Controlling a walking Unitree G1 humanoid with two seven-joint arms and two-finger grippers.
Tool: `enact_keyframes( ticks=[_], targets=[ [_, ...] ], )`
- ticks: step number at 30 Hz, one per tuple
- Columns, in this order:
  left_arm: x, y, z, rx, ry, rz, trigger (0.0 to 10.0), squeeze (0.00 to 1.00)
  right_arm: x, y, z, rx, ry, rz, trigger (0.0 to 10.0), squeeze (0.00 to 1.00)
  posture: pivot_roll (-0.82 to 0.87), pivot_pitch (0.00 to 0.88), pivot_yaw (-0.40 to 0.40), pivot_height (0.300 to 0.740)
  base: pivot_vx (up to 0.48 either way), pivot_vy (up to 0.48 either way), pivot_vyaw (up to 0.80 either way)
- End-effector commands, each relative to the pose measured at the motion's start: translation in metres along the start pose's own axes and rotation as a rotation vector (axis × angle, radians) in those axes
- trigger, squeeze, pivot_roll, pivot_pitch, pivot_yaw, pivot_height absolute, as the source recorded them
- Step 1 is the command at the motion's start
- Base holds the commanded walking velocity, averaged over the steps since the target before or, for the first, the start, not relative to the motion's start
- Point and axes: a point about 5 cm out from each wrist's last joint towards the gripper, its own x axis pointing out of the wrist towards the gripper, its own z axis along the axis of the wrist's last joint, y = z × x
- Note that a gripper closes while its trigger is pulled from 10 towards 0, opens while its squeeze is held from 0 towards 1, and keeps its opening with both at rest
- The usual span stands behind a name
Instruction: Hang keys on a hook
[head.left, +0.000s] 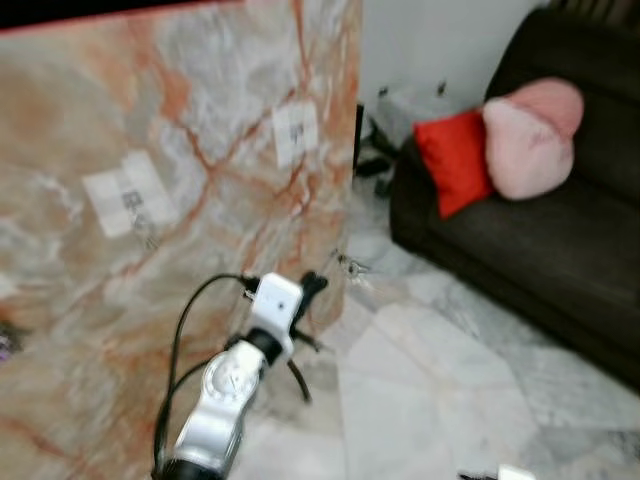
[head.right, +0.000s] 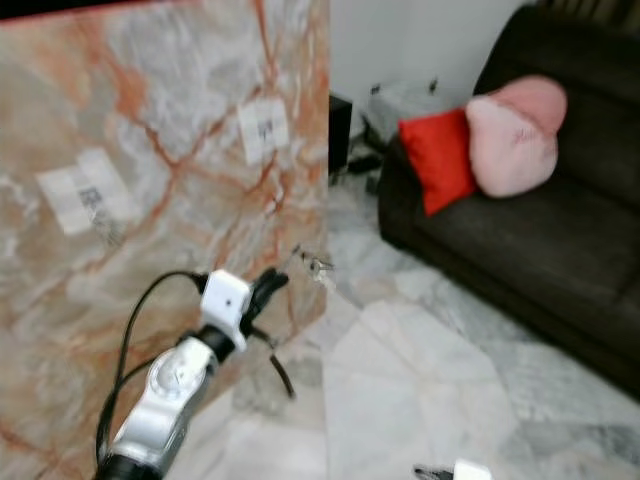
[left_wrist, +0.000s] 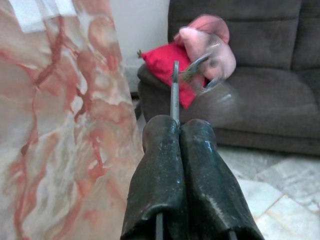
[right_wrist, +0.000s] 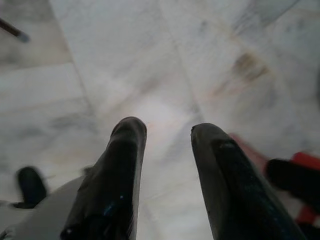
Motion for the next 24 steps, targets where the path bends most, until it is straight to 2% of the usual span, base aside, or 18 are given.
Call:
enact_keyframes(
  ticks=[1,24],
  targets=[
    [0.0075,-0.0090,0.0101,-0.010,-0.046,-0.028,10.0,0.00,-0.0016,-0.0133,-0.0038,0.008,0.009,-0.038,10.0,0.00,-0.01,0.000,-0.072,0.740,0.266,0.000,0.00],
    [0.0090,-0.0079,0.0118,-0.007,-0.052,-0.018,10.0,0.00,-0.0013,-0.0130,-0.0016,-0.009,-0.002,-0.036,10.0,0.00,-0.01,0.000,-0.074,0.740,0.266,0.000,0.00]
  ],
)
